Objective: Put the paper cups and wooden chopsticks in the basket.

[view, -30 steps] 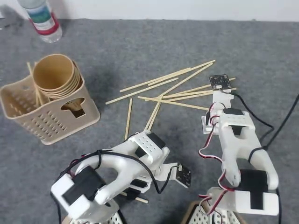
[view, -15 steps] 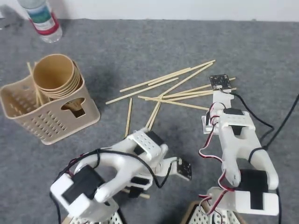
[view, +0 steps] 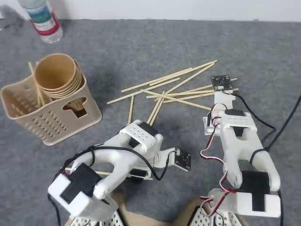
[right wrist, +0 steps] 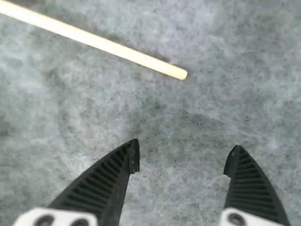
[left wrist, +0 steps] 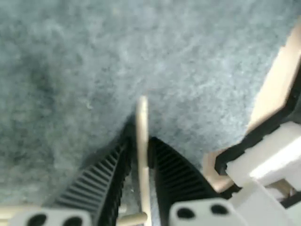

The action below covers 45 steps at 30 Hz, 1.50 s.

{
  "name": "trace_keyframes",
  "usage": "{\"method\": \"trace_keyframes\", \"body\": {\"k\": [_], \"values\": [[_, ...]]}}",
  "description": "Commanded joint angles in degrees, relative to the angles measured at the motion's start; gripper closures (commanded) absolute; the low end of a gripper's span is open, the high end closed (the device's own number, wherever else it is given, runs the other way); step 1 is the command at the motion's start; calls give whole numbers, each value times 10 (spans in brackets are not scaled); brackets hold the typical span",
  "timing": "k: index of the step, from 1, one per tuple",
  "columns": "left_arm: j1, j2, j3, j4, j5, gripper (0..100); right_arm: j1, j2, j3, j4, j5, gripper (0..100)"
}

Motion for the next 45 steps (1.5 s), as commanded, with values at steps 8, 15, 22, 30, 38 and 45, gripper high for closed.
{"method": "trace_keyframes", "body": {"k": [8,15,22,30,38,45], "values": [[55,1,-92,108,-11,988,-3,-22,-2,-9,-2,700],[52,-92,-238,233,-9,988,-3,-22,-2,-9,-2,700],[-55,-261,-349,197,62,988,-3,-22,-2,-9,-2,700],[-190,-352,-480,55,203,988,-4,-22,-2,-9,-2,700],[-343,-425,-543,-137,330,988,-4,-22,-2,-8,-2,700],[-535,-405,-539,-185,508,988,-4,-22,-2,-8,-2,700]]}}
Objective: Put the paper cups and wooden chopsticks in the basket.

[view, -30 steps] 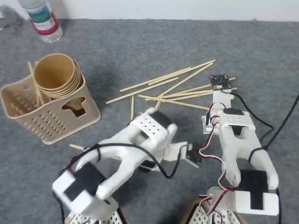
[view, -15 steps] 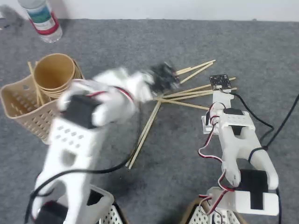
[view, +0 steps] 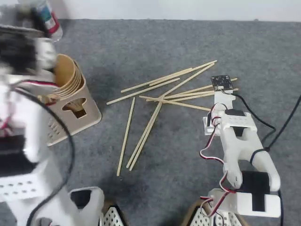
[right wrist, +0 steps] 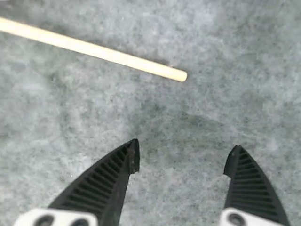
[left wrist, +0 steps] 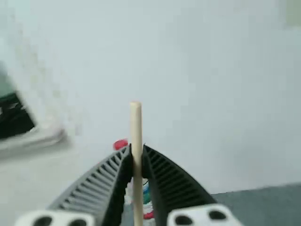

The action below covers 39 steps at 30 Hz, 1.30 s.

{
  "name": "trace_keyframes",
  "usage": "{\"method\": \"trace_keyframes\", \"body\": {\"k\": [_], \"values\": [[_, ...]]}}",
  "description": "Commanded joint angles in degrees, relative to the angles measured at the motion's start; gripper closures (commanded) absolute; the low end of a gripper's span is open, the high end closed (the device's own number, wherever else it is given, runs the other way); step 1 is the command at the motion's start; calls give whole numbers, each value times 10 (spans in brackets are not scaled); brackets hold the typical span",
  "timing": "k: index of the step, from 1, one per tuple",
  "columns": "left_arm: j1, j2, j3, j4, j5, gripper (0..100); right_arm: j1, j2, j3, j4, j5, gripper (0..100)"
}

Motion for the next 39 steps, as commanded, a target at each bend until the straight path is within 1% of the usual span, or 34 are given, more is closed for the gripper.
{"method": "trace_keyframes", "body": {"k": [1,3,5,7,10,13,18,20,22,25,27,29,31,34,36,37,39], "values": [[-105,11,-9,-21,103,988,-4,-21,-2,-8,-2,700],[-138,8,3,-22,118,988,-4,-21,-2,-8,-2,700],[-164,4,23,-27,116,988,-4,-21,-2,-8,-2,700],[-190,-3,58,-53,119,988,-5,-21,-2,-8,-2,700],[-212,-19,148,-119,120,988,-5,-21,-2,-9,-2,700],[-225,-62,256,-195,138,988,-5,-21,-2,-9,-2,700],[-224,-156,436,-349,140,988,-5,-21,-2,-9,-2,700],[-214,-188,495,-386,141,987,-5,-21,-2,-9,-2,700],[-199,-219,530,-366,141,976,-5,-21,-2,-9,-2,700],[-188,-264,560,-295,142,870,-5,-21,-2,-10,-2,700],[-191,-290,578,-271,166,820,-5,-21,-2,-10,-2,700],[-192,-311,582,-256,170,818,-5,-21,-2,-10,-2,700],[-192,-328,573,-234,153,819,-5,-21,-2,-10,-2,700],[-191,-341,531,-183,149,819,-5,-21,-2,-10,-2,700],[-181,-341,466,-105,145,819,-5,-21,-2,-10,-2,700],[-163,-335,427,-60,142,819,-5,-21,-2,-10,-2,700],[-96,-309,353,33,113,819,-5,-21,-2,-10,-2,700]]}}
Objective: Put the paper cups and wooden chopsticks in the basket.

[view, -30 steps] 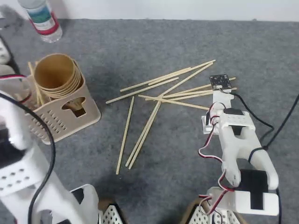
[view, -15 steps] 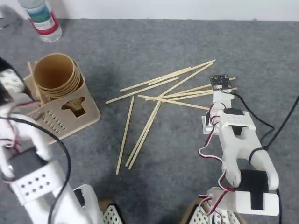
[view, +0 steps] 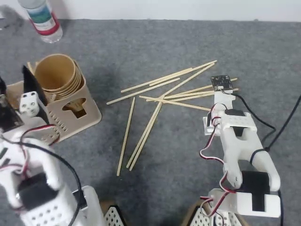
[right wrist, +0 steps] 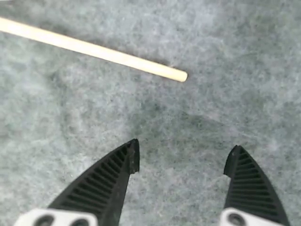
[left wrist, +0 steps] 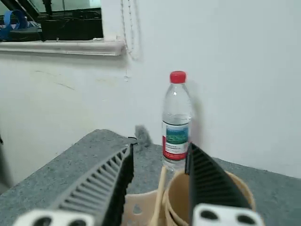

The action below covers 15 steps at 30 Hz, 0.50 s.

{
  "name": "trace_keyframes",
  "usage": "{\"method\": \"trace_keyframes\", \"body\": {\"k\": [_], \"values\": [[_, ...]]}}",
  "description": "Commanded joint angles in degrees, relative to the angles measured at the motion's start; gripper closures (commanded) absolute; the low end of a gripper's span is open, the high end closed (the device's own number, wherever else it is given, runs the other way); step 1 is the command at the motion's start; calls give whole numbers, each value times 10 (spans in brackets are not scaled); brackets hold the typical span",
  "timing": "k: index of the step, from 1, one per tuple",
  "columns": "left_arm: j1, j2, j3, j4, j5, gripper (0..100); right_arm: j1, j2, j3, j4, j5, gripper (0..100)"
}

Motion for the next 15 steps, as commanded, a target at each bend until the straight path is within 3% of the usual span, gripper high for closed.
{"method": "trace_keyframes", "body": {"k": [1,5,11,15], "values": [[133,44,-173,200,-60,819,-6,-21,-2,-10,-2,700],[262,155,-263,327,-72,819,-6,-21,-2,-9,-2,700],[332,317,-359,445,-71,820,-6,-21,-2,-9,-2,700],[368,428,-350,469,-85,821,-6,-21,-2,-9,-2,700]]}}
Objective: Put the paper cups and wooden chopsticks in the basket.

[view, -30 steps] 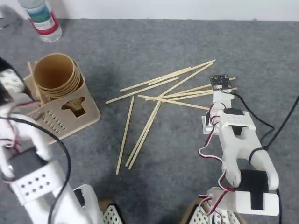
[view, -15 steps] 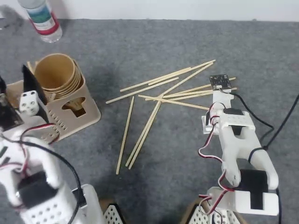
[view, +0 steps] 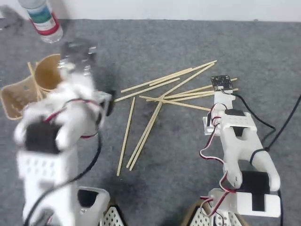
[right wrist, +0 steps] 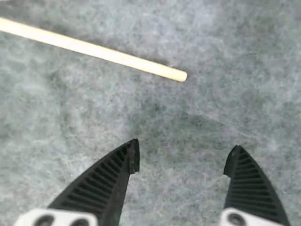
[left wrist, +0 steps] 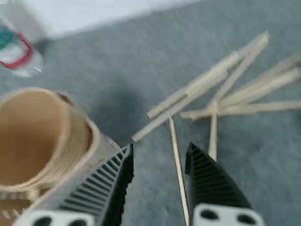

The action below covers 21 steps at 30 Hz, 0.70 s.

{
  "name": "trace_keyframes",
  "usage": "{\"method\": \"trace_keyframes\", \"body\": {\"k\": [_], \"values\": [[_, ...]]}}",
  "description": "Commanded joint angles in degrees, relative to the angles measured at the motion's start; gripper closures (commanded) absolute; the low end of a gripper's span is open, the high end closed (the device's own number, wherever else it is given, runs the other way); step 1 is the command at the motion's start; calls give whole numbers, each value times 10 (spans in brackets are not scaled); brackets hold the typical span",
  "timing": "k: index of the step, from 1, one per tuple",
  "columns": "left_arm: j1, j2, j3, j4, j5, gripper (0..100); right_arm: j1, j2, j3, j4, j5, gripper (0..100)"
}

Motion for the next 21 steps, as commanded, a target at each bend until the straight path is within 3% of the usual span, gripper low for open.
{"method": "trace_keyframes", "body": {"k": [1,7,13,21], "values": [[33,127,-6,15,-8,827,-6,-21,-2,-9,-2,700],[37,240,65,-67,0,866,-6,-21,-2,-9,-2,700],[27,295,169,-211,7,865,-6,-21,-2,-8,-2,700],[26,399,196,-287,11,836,-6,-21,-2,-7,-2,700]]}}
